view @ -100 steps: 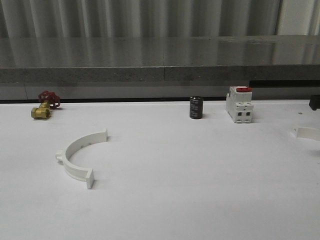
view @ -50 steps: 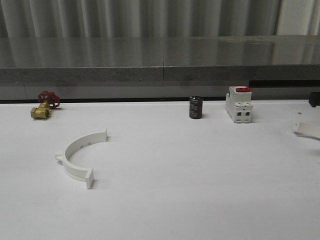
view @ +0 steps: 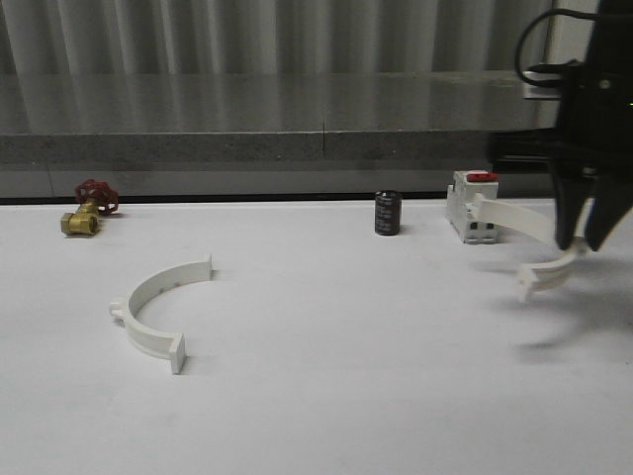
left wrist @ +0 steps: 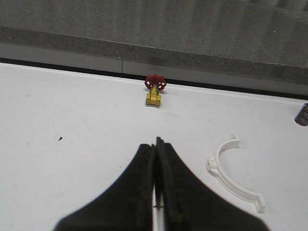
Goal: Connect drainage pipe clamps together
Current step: 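Carry the clamp half with the right gripper toward the placed half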
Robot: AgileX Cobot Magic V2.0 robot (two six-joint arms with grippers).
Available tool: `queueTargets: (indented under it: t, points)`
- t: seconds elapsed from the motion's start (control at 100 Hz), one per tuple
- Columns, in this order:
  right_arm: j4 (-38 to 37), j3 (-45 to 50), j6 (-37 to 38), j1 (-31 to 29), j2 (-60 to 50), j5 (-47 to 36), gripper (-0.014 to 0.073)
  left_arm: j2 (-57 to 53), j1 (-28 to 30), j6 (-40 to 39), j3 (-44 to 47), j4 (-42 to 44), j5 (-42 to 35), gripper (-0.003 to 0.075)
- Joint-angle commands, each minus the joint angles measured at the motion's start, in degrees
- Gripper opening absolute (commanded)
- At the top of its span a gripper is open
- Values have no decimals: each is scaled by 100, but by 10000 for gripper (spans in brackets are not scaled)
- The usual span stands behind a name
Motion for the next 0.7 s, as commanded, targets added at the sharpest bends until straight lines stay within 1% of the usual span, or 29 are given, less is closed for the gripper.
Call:
queueTargets:
  t: [0.0,0.15,0.29,0.55,0.69]
  points:
    - [-78,-297,406,434,-313,49,-34,68,-3,13,-142,1,-457,-21]
    - [-78,-539,997,1155,-201,66,-34,68,-3,13,-142,1,-457,-21]
    - [-72,-877,1380,1665,128,196,-34,68,-3,13,-142,1,-457,-21]
    - [-16,-1754,1850,2289,899,416,-34,68,-3,13,-142,1,-457,-21]
    - [130,-2226,1901,2515,1270,411,-34,68,-3,13,-142,1,-457,-21]
